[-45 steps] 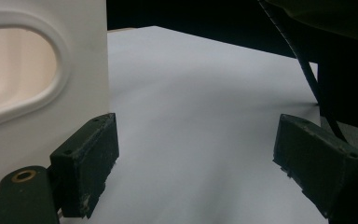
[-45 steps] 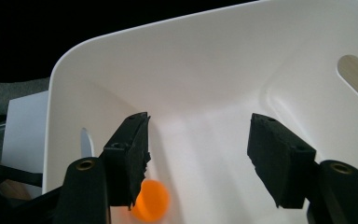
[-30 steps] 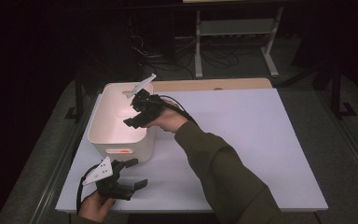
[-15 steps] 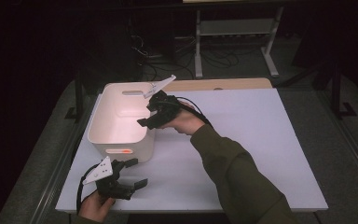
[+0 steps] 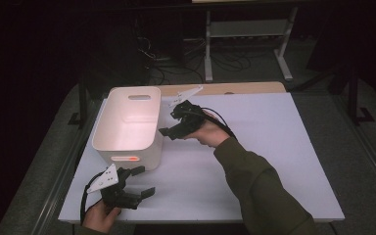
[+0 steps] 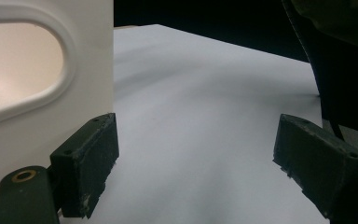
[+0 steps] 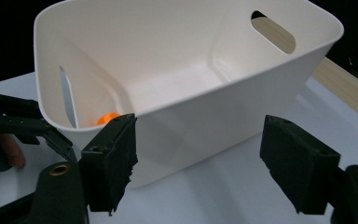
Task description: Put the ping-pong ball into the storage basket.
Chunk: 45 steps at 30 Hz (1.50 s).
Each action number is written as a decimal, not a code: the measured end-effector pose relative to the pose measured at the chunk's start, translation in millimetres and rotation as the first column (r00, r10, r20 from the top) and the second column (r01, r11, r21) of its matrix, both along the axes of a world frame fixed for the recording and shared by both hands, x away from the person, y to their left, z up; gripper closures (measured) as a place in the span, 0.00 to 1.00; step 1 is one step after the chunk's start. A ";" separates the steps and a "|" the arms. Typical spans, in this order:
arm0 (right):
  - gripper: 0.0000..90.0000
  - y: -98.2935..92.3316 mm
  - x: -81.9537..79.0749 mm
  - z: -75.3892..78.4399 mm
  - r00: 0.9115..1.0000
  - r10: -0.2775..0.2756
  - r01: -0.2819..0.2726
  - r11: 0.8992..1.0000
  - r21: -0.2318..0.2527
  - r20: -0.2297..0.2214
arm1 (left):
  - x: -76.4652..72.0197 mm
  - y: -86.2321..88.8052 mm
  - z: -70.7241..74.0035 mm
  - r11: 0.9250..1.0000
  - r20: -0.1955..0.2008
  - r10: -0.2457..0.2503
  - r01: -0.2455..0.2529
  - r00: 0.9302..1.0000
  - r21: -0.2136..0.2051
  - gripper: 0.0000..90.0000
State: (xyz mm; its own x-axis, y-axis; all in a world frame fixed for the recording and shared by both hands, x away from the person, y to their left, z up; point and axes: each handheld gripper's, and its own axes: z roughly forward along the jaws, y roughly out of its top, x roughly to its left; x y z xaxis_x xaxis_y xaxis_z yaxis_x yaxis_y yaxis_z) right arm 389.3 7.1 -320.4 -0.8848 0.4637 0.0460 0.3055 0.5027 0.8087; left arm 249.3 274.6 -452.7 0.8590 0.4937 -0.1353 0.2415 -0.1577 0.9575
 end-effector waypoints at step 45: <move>0.03 -87.1 -28.9 -69.2 0.981 -0.193 0.193 0.980 0.041 -0.005 | -0.2 -0.5 0.1 1.000 -0.003 0.002 -0.002 1.000 0.005 0.15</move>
State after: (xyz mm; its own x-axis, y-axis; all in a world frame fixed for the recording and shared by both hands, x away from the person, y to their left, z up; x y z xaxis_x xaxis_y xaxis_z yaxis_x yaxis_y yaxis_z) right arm 360.3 -80.0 -389.6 -0.7785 0.6238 0.0694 0.3944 0.4002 0.8272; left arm 249.1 274.0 -452.6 0.8575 0.4963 -0.1359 0.2451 -0.1617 0.9559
